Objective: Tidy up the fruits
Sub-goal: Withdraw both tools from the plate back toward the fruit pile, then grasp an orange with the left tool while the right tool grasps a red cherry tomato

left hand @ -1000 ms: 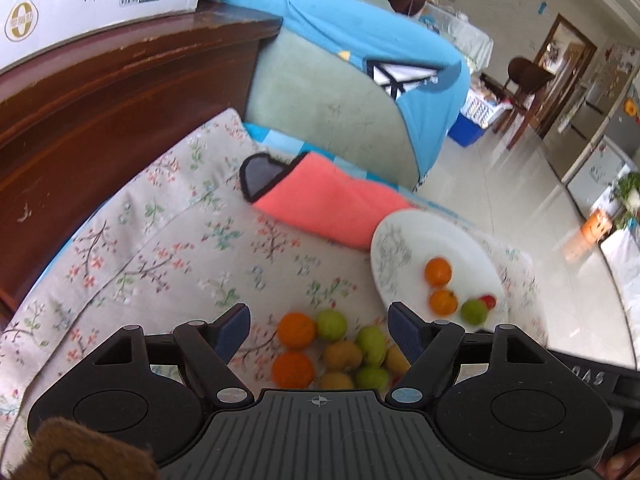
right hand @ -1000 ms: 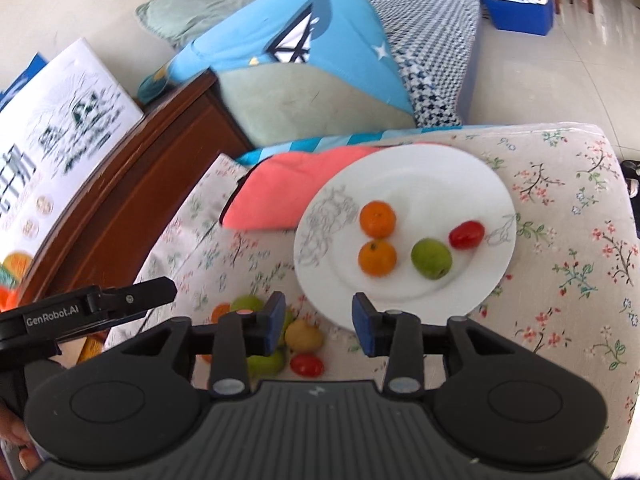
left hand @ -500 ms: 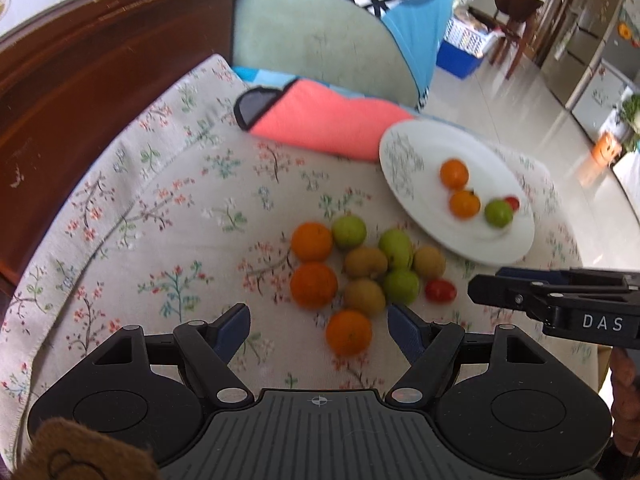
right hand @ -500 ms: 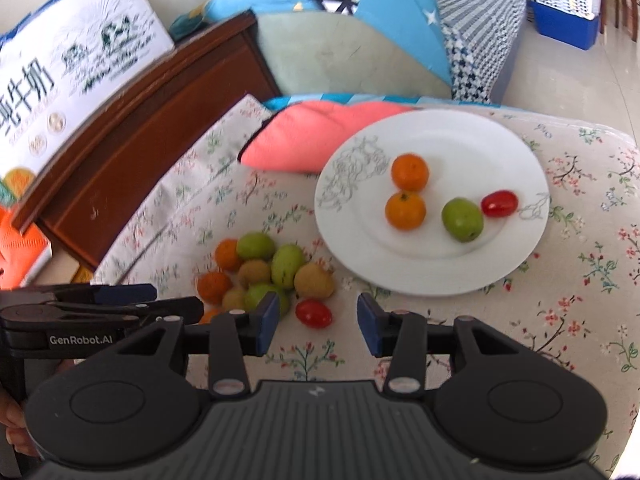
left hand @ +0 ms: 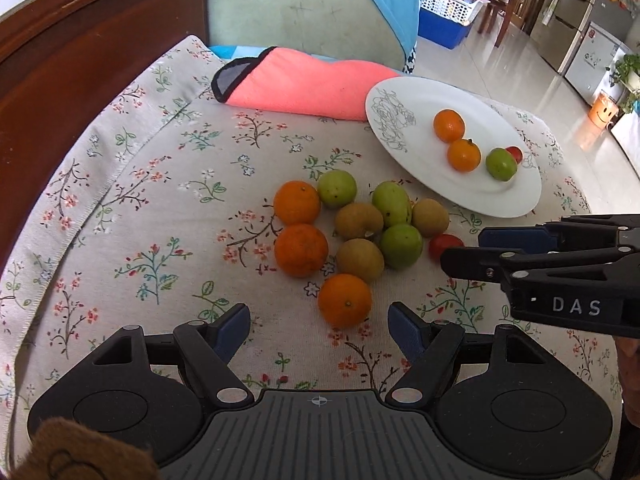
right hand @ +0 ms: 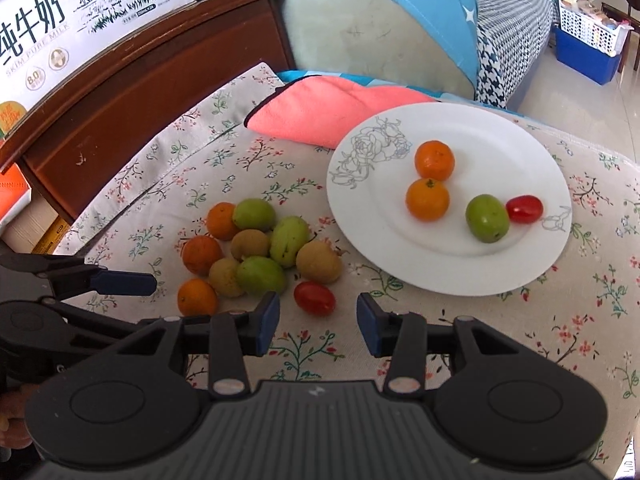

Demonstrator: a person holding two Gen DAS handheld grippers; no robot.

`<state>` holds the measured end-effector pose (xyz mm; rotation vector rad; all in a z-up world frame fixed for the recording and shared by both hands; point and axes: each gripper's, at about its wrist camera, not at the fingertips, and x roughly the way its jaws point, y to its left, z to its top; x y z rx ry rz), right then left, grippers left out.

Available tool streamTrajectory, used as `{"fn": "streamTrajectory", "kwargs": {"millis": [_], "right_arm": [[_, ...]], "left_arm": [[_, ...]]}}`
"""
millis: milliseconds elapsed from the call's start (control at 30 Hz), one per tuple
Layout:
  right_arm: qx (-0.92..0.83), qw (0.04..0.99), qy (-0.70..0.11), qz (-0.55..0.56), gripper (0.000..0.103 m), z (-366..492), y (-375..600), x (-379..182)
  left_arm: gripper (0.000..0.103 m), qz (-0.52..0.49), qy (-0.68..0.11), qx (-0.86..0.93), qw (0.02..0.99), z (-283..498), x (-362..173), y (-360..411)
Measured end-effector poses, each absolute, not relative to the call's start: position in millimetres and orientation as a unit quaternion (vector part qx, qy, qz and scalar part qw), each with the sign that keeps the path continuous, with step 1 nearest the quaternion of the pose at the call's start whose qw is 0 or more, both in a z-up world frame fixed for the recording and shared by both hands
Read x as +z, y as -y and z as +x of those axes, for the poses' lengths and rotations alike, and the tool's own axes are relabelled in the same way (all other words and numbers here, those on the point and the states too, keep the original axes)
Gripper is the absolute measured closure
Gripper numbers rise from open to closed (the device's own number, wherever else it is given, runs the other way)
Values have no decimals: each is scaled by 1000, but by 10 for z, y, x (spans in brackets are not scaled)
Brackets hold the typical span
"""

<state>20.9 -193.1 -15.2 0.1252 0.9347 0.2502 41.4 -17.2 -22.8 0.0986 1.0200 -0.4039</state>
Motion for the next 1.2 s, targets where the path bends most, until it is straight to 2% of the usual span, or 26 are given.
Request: {"fn": "streamTrajectory", "kwargs": {"millis": [100, 267, 467, 533, 600, 667, 900, 967, 1200], "right_arm": [[119, 886, -445, 47, 60, 216, 1897, -163], [119, 888, -442, 36, 60, 241, 1854, -178], [122, 890, -439, 26, 62, 245, 1825, -191], [121, 890, -440, 25, 64, 252, 1829, -201], [121, 890, -440, 23, 68, 251, 1827, -209], [123, 889, -440, 22, 72, 251, 1828, -214], [126, 892, -435, 16, 79, 249, 1811, -233], [127, 892, -433, 9, 79, 241, 1801, -233], [134, 894, -427, 6, 79, 216, 1796, -171]], "left_arm": [[20, 47, -481, -192, 854, 420, -250, 181], [15, 58, -476, -188, 857, 424, -282, 211], [18, 58, -468, -187, 862, 414, -284, 201], [26, 60, -462, -190, 864, 398, -278, 214], [39, 68, -455, -197, 866, 374, -265, 239], [44, 72, -451, -200, 867, 353, -256, 255], [74, 65, -446, -212, 867, 343, -240, 269], [77, 58, -449, -216, 865, 340, -233, 264], [77, 47, -451, -218, 864, 330, -192, 246]]}}
